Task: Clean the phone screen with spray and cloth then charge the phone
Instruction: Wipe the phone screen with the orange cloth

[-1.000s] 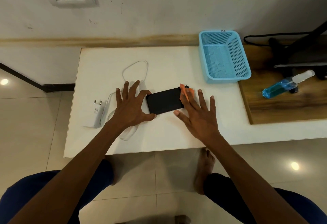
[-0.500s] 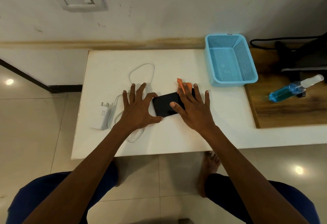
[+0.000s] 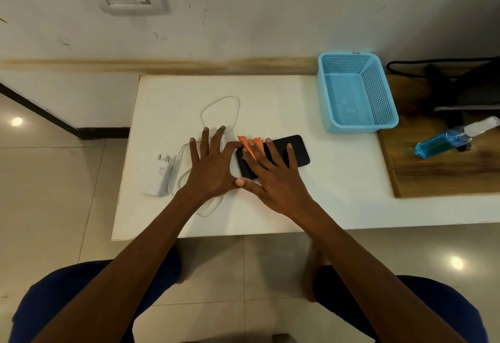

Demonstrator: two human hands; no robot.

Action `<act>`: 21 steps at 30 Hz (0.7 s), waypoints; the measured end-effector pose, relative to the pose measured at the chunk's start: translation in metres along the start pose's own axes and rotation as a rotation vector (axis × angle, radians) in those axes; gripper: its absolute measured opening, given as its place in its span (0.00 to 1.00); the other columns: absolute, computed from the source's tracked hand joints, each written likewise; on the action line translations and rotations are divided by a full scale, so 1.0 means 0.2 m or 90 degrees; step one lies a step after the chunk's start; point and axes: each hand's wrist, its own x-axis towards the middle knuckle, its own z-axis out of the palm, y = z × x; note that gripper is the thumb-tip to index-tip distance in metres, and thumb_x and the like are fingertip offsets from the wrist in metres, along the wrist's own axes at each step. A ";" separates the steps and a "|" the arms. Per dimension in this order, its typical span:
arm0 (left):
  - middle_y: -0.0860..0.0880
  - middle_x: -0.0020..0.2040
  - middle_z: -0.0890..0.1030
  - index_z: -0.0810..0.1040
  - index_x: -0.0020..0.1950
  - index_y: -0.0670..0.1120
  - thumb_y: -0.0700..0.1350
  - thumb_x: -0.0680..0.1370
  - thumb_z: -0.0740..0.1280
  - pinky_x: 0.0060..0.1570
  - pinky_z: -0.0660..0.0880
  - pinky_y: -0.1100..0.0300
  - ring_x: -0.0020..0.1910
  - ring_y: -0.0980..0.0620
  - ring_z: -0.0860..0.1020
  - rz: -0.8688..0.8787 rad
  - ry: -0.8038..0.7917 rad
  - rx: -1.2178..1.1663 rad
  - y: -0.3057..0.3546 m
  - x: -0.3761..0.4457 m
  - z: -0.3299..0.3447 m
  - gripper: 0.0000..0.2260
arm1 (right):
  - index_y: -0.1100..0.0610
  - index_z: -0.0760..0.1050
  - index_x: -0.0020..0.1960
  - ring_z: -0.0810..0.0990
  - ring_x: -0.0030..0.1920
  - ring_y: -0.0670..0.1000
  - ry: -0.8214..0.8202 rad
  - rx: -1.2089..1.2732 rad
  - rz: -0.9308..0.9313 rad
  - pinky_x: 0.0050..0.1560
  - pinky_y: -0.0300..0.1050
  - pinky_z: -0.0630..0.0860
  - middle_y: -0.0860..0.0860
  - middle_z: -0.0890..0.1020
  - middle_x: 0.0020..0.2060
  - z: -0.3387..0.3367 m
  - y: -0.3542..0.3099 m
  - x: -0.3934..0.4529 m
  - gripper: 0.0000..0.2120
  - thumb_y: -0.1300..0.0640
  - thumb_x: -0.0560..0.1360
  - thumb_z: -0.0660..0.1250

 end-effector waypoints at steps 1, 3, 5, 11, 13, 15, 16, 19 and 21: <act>0.47 0.81 0.47 0.62 0.74 0.56 0.73 0.65 0.67 0.73 0.36 0.37 0.79 0.40 0.40 -0.002 0.001 0.004 0.00 0.00 0.00 0.43 | 0.48 0.54 0.80 0.50 0.80 0.57 -0.002 -0.011 -0.004 0.75 0.69 0.46 0.48 0.53 0.81 0.00 0.01 -0.01 0.40 0.28 0.77 0.35; 0.47 0.81 0.47 0.63 0.74 0.56 0.74 0.64 0.66 0.73 0.36 0.37 0.79 0.39 0.40 -0.001 0.006 0.003 0.00 0.00 0.00 0.43 | 0.48 0.57 0.80 0.52 0.80 0.58 -0.005 -0.034 -0.007 0.75 0.70 0.49 0.49 0.55 0.80 0.01 0.03 -0.03 0.39 0.28 0.77 0.36; 0.46 0.81 0.48 0.65 0.73 0.57 0.74 0.64 0.68 0.73 0.36 0.36 0.79 0.39 0.40 0.005 0.010 -0.010 0.00 0.00 0.00 0.42 | 0.48 0.58 0.79 0.53 0.80 0.58 -0.016 -0.051 0.005 0.75 0.70 0.49 0.49 0.55 0.80 0.01 0.05 -0.06 0.39 0.28 0.78 0.36; 0.47 0.80 0.48 0.67 0.72 0.56 0.69 0.65 0.72 0.73 0.38 0.36 0.79 0.39 0.40 0.010 0.010 -0.024 0.01 0.00 -0.02 0.39 | 0.47 0.54 0.80 0.51 0.80 0.58 -0.018 -0.073 0.086 0.76 0.69 0.46 0.48 0.53 0.81 -0.02 0.17 -0.14 0.39 0.28 0.77 0.34; 0.47 0.81 0.48 0.66 0.72 0.57 0.69 0.66 0.71 0.73 0.37 0.36 0.79 0.39 0.40 0.014 0.017 -0.007 0.01 0.00 -0.02 0.38 | 0.46 0.50 0.81 0.49 0.80 0.58 -0.014 -0.066 0.137 0.76 0.68 0.45 0.48 0.51 0.81 -0.03 0.19 -0.17 0.40 0.28 0.76 0.31; 0.47 0.81 0.48 0.66 0.73 0.58 0.70 0.66 0.70 0.73 0.37 0.36 0.79 0.39 0.41 0.020 0.028 0.012 0.00 0.00 -0.02 0.38 | 0.47 0.46 0.81 0.47 0.80 0.57 -0.004 -0.062 0.179 0.77 0.66 0.44 0.48 0.49 0.81 -0.02 0.19 -0.21 0.41 0.27 0.75 0.30; 0.47 0.81 0.48 0.66 0.73 0.58 0.70 0.66 0.69 0.73 0.36 0.36 0.79 0.39 0.41 0.022 0.032 0.018 0.00 0.00 -0.02 0.38 | 0.47 0.45 0.81 0.46 0.81 0.56 0.000 -0.057 0.192 0.77 0.65 0.43 0.48 0.48 0.81 -0.02 0.19 -0.22 0.41 0.27 0.75 0.30; 0.46 0.81 0.48 0.66 0.73 0.59 0.71 0.66 0.69 0.72 0.36 0.37 0.78 0.39 0.41 0.027 0.036 0.025 0.00 0.01 -0.02 0.38 | 0.47 0.42 0.81 0.43 0.81 0.54 -0.003 -0.023 0.175 0.77 0.65 0.42 0.48 0.45 0.81 0.00 0.16 -0.25 0.41 0.27 0.75 0.31; 0.46 0.81 0.49 0.67 0.73 0.58 0.71 0.66 0.70 0.72 0.36 0.36 0.78 0.39 0.41 0.029 0.037 0.026 0.00 0.02 -0.02 0.38 | 0.47 0.43 0.81 0.42 0.80 0.54 -0.011 -0.006 0.122 0.76 0.66 0.45 0.48 0.45 0.81 0.00 0.15 -0.26 0.40 0.27 0.76 0.32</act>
